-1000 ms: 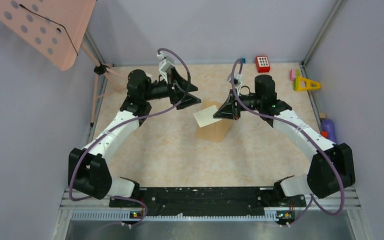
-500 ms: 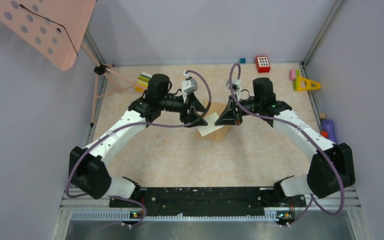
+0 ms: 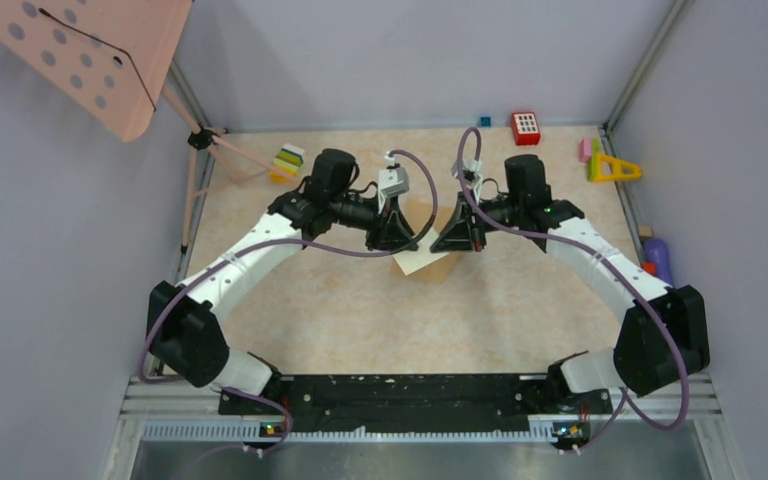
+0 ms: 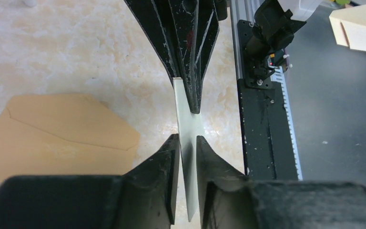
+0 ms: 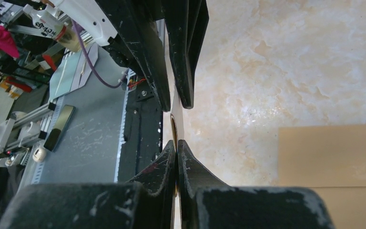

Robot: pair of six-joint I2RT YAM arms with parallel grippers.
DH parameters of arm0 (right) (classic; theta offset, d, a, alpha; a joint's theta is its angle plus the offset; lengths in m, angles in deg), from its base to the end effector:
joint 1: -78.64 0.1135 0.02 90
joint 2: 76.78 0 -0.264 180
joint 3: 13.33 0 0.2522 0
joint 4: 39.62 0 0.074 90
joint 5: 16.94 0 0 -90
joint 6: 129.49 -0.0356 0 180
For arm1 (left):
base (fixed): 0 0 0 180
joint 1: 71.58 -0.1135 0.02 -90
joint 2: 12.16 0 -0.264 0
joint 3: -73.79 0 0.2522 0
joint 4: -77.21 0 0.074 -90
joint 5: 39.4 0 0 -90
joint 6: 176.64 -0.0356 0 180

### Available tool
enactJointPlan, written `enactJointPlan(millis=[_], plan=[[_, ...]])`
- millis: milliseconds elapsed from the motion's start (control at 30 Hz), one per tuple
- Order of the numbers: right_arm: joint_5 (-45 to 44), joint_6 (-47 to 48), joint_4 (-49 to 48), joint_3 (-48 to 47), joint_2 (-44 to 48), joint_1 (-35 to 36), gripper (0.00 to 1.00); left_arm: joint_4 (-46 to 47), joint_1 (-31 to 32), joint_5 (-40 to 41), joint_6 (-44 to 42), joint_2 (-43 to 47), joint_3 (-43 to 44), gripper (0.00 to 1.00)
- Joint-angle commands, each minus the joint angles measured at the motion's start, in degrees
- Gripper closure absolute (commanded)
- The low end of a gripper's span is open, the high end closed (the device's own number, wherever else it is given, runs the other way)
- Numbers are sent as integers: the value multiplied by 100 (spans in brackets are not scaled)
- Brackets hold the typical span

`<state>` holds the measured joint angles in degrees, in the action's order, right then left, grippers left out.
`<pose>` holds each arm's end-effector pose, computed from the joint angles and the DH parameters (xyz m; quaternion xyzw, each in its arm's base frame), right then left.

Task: Place the letter into the envelope and seal it
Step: Adjust the letter.

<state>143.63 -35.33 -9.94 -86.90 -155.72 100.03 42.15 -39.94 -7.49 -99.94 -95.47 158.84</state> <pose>0.2585 0.1373 0.2997 -0.4200 0.6474 0.5631 0.2956 0.2556 -0.1930 0.3324 0.5071 0.6230 -0.4880 0.3416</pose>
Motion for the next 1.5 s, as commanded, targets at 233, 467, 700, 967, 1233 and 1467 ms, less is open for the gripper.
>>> enactJointPlan(millis=[233,467,700,967,1233,1467], plan=[[-335,-431,-927,-83,260,-11,33,205,122,-170,195,-57,206,100],[-581,-2791,-4016,914,775,-787,16,2618,-351,112,2751,116,-304,100],[-1648,-3870,-5405,1544,953,-947,16,7050,-886,833,6848,-124,-1578,100],[-2671,-5154,-6875,2168,773,-809,22,8606,-879,1700,7883,-180,-2597,100],[-2826,-5105,-6932,2081,439,-65,23,8653,-784,1876,7992,-67,-2853,100],[-2816,-5079,-6900,1984,214,184,27,8828,-687,1845,8062,-197,-2845,100]])
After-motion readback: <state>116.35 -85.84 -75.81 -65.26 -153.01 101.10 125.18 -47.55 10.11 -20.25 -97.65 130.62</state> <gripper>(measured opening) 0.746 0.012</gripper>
